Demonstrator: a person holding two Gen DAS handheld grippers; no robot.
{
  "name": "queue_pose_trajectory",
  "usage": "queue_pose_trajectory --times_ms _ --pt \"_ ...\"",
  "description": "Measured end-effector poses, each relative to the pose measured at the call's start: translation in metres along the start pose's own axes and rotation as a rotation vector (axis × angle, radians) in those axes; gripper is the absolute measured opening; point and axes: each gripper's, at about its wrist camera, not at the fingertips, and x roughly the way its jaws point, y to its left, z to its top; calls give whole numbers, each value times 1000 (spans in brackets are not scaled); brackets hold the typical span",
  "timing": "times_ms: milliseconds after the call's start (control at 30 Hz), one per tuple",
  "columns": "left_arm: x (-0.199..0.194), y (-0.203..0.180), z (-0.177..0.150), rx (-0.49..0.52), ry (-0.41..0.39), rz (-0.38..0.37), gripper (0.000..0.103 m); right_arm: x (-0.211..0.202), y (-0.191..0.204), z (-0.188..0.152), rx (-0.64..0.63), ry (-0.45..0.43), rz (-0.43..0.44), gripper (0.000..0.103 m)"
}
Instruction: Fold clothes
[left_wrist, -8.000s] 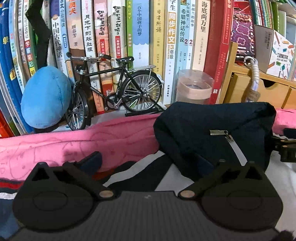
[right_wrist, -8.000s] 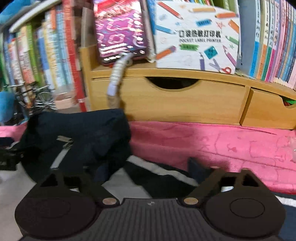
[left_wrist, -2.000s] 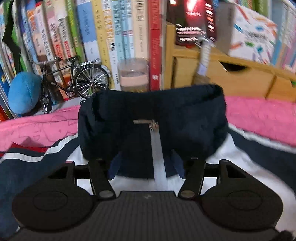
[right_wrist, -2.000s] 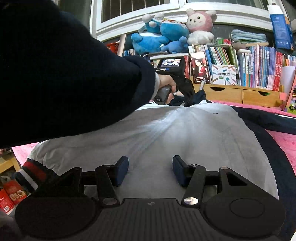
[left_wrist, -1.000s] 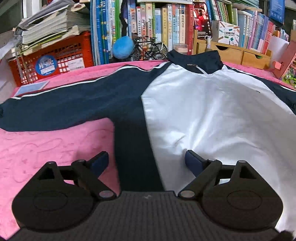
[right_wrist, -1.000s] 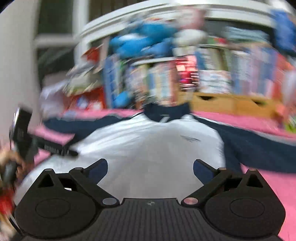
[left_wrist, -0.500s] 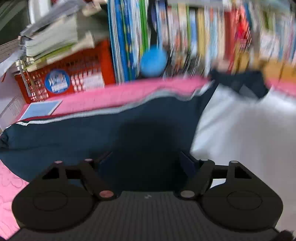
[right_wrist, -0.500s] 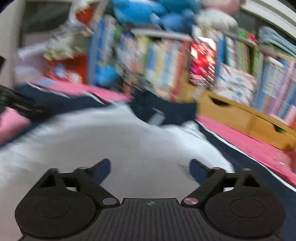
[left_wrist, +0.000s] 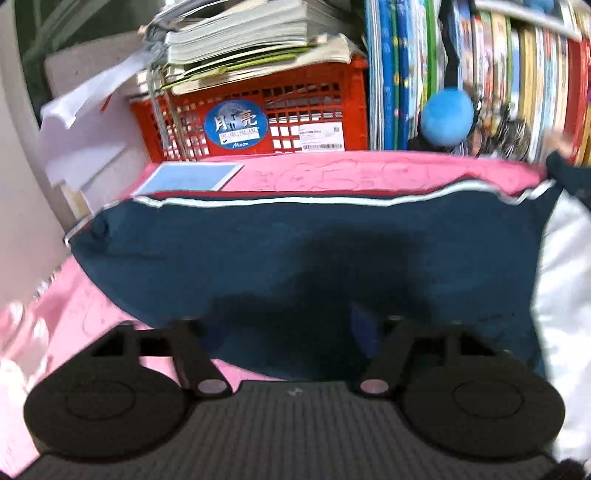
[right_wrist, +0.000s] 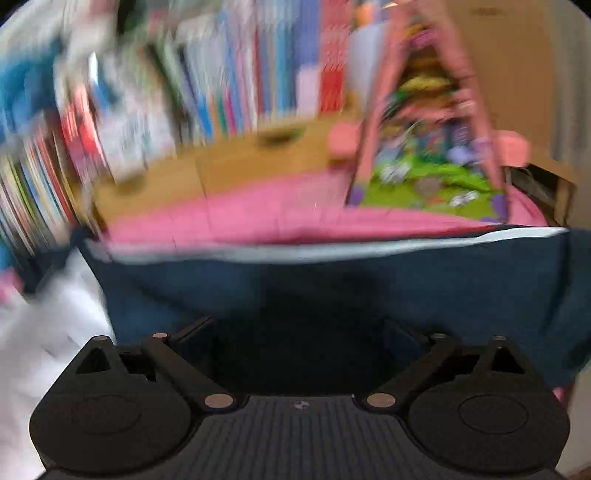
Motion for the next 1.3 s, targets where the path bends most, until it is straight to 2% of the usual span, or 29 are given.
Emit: queue_pose_trajectory --times_ms 67,133,200,233,300,367,400,533,600,667,700,733,767,867,933,1033,1100,1200,1233,1267,1300 --pt "-18 -5 0 -2 -31 -65 65 -30 -32 7 84 -90 20 100" --pt "-39 -25 -1 43 -66 -135 71 -47 -68 16 169 -139 -123 100" --pt "-58 -47 -5 65 -78 -244 72 -62 -108 19 253 -176 -215 100" --pt "-65 -55 -7 64 -74 -299 75 -69 -129 20 300 -194 -250 100" --pt "-77 -73 -13 63 -66 -404 79 -77 -168 17 412 -216 -246 101" --pt "-82 -90 -22 92 -49 -446 79 -76 -196 16 491 -203 -250 101" --pt "-82 -98 -28 118 -37 -443 80 -73 -204 17 494 -186 -264 101" --pt "-73 -122 -50 210 23 -374 81 -54 -216 19 447 -119 -312 99" --pt "-71 -121 -58 199 10 -361 86 -41 -217 20 436 -82 -314 85" --pt "-67 -119 -59 178 11 -364 89 -31 -217 20 446 -48 -285 44" --pt "-65 -118 -60 168 7 -363 94 -28 -215 20 454 -38 -275 42" --pt "-65 -117 -64 161 -3 -362 98 -29 -211 20 451 -44 -277 35" --pt "-65 -116 -67 154 -13 -361 99 -32 -204 20 435 -62 -270 28" --pt "-66 -116 -69 151 -28 -364 100 -49 -169 27 376 -131 -202 25" --pt "-66 -117 -70 150 -31 -365 101 -60 -132 36 307 -175 -106 25" --pt "-67 -117 -69 149 -32 -367 101 -76 -50 40 160 -199 107 24" --pt "-67 -117 -69 148 -33 -368 101 -76 19 37 41 -187 260 24" --pt "-67 -116 -70 146 -33 -372 102 -63 126 14 -155 -76 472 26" --pt "-67 -116 -70 145 -32 -374 102 -58 159 3 -222 -32 527 35" --pt "-66 -116 -70 146 -31 -377 103 -53 184 -9 -290 15 553 56" --pt "-66 -116 -70 147 -31 -379 103 -50 208 -22 -353 59 573 69"
